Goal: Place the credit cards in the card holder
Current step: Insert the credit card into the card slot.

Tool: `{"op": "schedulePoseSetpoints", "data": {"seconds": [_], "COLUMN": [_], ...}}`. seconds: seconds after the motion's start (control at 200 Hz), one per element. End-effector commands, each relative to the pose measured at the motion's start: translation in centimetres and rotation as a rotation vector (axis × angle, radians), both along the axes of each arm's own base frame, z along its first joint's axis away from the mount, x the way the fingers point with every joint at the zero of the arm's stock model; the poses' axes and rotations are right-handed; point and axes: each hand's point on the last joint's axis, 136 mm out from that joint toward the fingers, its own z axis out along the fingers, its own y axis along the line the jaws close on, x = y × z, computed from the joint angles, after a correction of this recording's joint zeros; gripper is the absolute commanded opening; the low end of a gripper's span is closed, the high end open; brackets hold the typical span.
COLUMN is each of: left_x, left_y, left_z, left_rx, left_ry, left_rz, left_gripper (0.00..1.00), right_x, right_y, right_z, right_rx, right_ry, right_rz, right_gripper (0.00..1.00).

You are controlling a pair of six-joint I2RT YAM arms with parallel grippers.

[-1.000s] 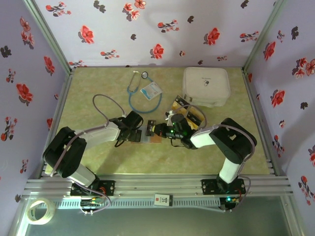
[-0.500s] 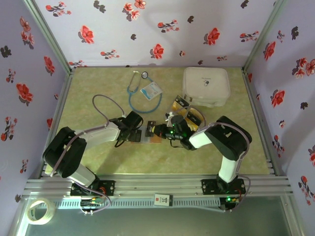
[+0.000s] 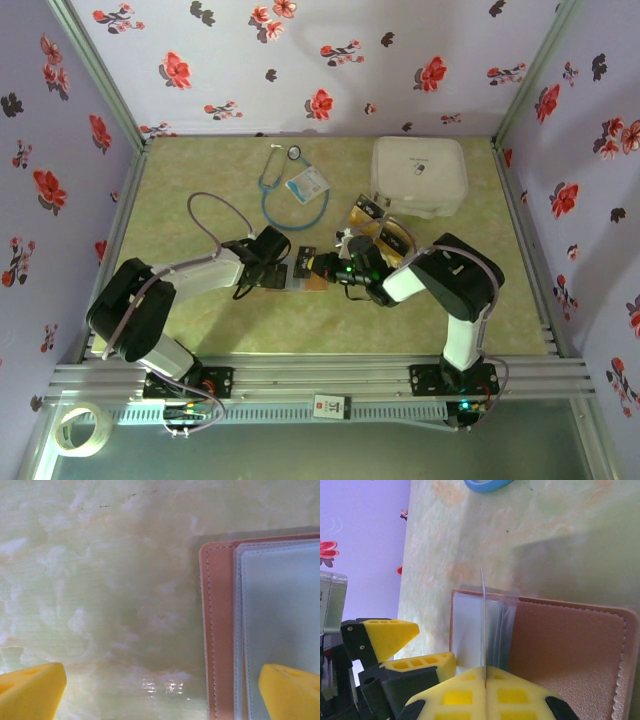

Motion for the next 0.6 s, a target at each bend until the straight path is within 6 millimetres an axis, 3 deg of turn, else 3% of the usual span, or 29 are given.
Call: {"op": "schedulePoseSetpoints", "data": {"seconds": [0.0, 0.595], "left_x": [-0.8, -0.8], "left_y": [1.3, 1.2], "left_z": [-0.4, -0.4], "left_rx": [0.046, 0.044], "left_ry": [0.015, 0.013], "left_rz": [0.022, 0.021], "left_gripper": [1.0, 1.0], "right_x": [-0.8, -2.9], "right_y": [0.1, 0.0], "right_z": [-0.8, -2.8], "right_rx": [0.006, -0.02], "right_ry": [0.024, 0.076], "right_rz": [0.019, 0.062], "right_gripper": [0.0, 0.0]}}
